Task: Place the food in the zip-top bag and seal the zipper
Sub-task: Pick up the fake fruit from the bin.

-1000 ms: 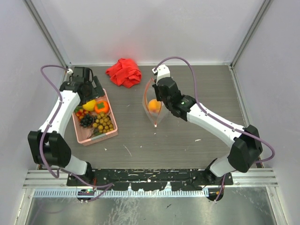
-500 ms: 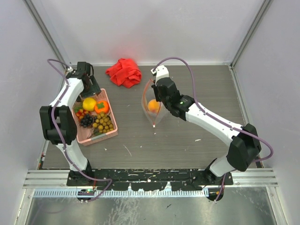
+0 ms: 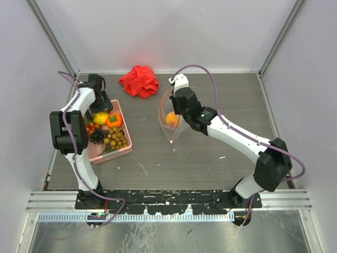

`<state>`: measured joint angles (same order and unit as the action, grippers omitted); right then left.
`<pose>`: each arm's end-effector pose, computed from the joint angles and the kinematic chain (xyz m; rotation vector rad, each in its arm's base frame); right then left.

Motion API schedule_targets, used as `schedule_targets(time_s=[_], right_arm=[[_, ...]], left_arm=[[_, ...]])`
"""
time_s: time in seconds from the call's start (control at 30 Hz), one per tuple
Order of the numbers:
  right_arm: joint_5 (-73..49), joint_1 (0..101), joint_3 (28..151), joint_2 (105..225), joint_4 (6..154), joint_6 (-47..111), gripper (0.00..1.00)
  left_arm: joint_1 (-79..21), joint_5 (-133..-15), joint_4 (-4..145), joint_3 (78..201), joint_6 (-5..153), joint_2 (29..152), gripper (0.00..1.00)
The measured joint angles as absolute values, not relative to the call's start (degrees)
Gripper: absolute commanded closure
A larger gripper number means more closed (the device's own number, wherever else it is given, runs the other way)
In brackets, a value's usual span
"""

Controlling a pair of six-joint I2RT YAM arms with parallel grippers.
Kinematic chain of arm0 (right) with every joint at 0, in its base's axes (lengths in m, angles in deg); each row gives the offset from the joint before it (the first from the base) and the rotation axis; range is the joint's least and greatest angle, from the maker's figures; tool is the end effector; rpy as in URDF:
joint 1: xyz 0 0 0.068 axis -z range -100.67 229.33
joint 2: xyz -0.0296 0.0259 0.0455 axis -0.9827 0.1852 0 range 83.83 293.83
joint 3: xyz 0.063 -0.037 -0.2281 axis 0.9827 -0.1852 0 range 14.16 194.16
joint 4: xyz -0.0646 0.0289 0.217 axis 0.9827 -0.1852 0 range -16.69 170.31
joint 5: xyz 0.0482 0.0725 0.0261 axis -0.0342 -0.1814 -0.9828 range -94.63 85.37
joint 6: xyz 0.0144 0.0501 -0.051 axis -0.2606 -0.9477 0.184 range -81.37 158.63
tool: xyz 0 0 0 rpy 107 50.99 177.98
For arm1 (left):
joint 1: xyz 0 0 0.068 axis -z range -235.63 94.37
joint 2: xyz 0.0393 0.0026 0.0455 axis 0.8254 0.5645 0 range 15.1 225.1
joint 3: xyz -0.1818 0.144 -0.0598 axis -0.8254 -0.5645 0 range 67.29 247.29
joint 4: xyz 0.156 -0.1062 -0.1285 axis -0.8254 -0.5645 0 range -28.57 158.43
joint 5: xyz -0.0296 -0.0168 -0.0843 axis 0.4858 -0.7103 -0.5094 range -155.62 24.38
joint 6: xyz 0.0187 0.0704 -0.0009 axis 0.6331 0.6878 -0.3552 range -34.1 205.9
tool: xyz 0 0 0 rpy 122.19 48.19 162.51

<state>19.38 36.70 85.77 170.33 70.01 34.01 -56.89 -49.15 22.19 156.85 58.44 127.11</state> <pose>0.2673 0.2125 0.2916 -0.3869 1.9335 0.1164 0.3699 0.0253 0.1788 -0.7420 2.6015 0.2660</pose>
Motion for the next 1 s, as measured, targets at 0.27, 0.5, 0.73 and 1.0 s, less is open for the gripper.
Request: schedule_targets(time_s=[0.27, 0.5, 0.73, 1.0], right_arm=[[19.3, 36.7, 85.77, 170.33, 70.03, 34.01, 1.0], [19.32, 36.7, 85.77, 170.33, 70.03, 34.01, 1.0], [19.3, 36.7, 85.77, 170.33, 70.03, 33.98, 1.0], [19.23, 36.7, 85.77, 170.33, 70.01, 33.92, 1.0]], left_arm=[[-57.22, -50.44, 21.82, 156.98, 58.35, 129.71, 0.05], [-57.22, -51.91, 20.8, 157.09, 58.24, 130.58, 0.3], [-57.22, -51.97, 20.45, 157.09, 58.24, 129.38, 0.42], [-57.19, -53.52, 19.77, 157.09, 58.07, 123.46, 0.43]])
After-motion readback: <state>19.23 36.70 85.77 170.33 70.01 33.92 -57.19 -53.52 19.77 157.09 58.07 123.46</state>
